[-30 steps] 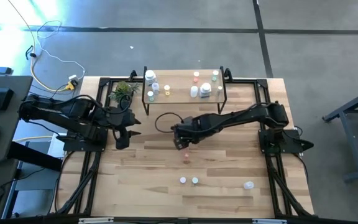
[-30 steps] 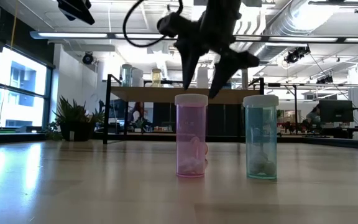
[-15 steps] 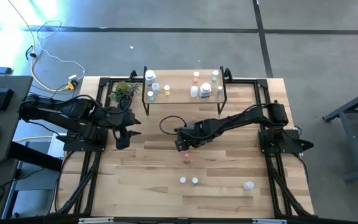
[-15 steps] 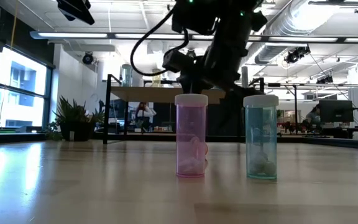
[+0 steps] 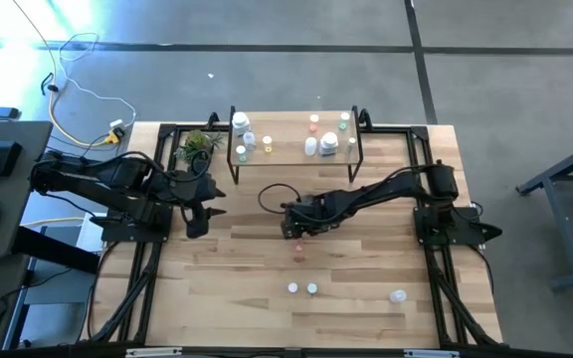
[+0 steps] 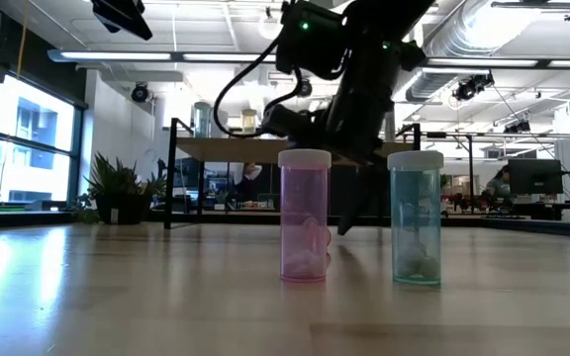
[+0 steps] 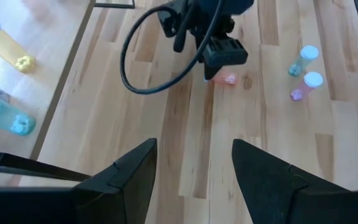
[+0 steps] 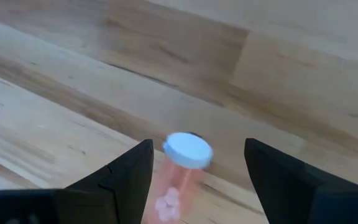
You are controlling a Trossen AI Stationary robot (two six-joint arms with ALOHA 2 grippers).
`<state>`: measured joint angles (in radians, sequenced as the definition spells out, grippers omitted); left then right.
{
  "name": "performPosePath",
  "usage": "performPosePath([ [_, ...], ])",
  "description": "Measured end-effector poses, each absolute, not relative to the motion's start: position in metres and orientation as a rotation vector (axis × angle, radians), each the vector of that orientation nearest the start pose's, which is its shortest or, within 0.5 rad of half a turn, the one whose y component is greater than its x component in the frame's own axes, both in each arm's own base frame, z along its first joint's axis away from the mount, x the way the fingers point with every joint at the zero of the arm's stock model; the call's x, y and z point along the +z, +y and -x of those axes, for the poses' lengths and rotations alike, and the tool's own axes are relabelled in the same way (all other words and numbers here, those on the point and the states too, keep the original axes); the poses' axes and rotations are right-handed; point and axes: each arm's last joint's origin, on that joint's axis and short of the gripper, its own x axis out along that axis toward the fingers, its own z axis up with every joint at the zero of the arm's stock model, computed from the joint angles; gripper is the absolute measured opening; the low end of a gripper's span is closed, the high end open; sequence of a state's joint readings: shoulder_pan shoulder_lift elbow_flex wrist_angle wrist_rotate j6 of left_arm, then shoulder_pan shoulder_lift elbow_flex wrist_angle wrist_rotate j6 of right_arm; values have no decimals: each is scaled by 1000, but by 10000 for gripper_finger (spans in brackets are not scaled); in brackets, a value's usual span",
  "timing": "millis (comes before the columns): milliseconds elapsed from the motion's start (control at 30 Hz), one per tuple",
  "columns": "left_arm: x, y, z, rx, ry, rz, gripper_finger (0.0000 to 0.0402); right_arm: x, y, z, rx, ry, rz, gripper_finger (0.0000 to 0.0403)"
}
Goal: Pick and place medicine bottles onto shelf by color
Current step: Put the pink pill bottle on the shelf
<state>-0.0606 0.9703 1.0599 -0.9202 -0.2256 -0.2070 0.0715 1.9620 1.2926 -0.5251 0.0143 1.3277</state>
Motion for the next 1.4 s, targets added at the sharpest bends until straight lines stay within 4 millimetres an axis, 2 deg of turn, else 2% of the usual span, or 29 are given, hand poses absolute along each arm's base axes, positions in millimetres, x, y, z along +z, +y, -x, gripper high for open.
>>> performPosePath([
  [233,332,-4,-175,241,797,76,200,145,28,-387,-723,1056,-1131,229],
  [667,332,-4,-175,241,798,76,200,143,28,-385,-758,1076,-1146,119],
  [1033,332,-4,-175,241,797,75,200,144,30,-386,-722,1093,-1120,109],
  [1133,332,-4,-175,241,798,75,200,152,32,-391,-672,1086,-1084,108],
  [1400,332,-4,-175,240,798,76,200,197,35,-418,-505,957,-950,108],
])
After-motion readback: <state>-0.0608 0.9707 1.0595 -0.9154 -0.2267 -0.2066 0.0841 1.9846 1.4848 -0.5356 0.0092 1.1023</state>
